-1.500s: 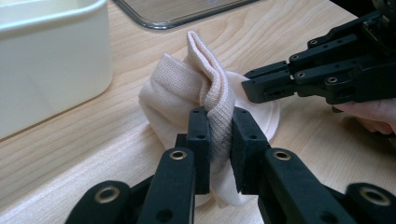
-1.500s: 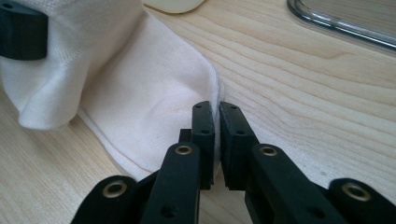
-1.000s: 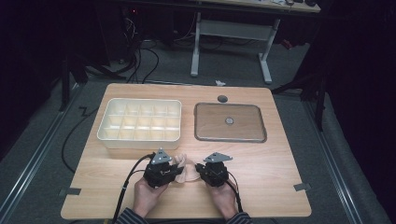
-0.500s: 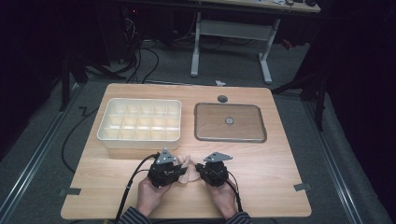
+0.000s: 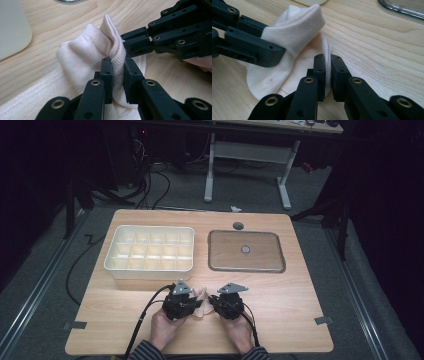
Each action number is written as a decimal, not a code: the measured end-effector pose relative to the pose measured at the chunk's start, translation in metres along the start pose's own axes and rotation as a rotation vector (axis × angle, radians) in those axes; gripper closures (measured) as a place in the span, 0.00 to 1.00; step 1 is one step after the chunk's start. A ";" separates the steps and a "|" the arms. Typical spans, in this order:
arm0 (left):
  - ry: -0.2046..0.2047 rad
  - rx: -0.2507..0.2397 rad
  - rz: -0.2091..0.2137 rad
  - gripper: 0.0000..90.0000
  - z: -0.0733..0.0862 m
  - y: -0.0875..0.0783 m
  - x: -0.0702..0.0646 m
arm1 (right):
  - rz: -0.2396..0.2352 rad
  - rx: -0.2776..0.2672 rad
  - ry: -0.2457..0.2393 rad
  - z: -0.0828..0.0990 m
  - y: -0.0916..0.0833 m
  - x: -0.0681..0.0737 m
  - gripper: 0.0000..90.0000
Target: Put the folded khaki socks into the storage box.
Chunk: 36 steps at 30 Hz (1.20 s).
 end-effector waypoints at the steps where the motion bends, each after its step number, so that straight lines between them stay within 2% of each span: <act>1: -0.001 0.003 0.000 0.90 0.000 0.001 0.000 | 0.000 -0.001 -0.003 0.000 0.000 0.000 0.93; 9: -0.004 0.006 0.009 0.87 0.002 0.004 0.002 | 0.000 -0.002 0.001 0.000 0.001 -0.001 0.89; 14: 0.007 -0.005 0.019 0.74 0.002 0.002 -0.001 | -0.001 -0.005 0.007 0.000 -0.002 -0.001 0.84; 18: -0.009 -0.018 0.016 0.62 0.001 -0.001 -0.001 | 0.006 -0.016 0.006 -0.002 -0.007 -0.001 0.80; 22: -0.004 -0.022 0.008 0.57 0.000 -0.006 -0.002 | 0.024 -0.034 0.004 -0.003 -0.017 -0.003 0.76; 24: -0.001 -0.033 0.008 0.55 0.000 -0.010 -0.002 | 0.027 -0.042 0.000 -0.005 -0.022 -0.003 0.77; 28: -0.022 -0.050 0.013 0.53 -0.002 -0.016 -0.001 | 0.023 -0.058 -0.010 -0.008 -0.032 -0.002 0.80; 34: -0.024 -0.073 0.002 0.53 -0.002 -0.026 0.000 | 0.015 -0.095 -0.043 -0.016 -0.045 0.006 0.84; 36: -0.048 -0.082 -0.003 0.53 -0.002 -0.029 0.004 | 0.008 -0.106 -0.059 -0.019 -0.048 0.011 0.84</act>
Point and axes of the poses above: each handheld gripper's, and its own axes: y roughly forward along the jaws, z roughly out of its underside, x roughly to its left, the point moved 2 cm from there along y, roughly forward along the jaws, and after that the axes turned 5 degrees about -y, right-handed, at the moved point
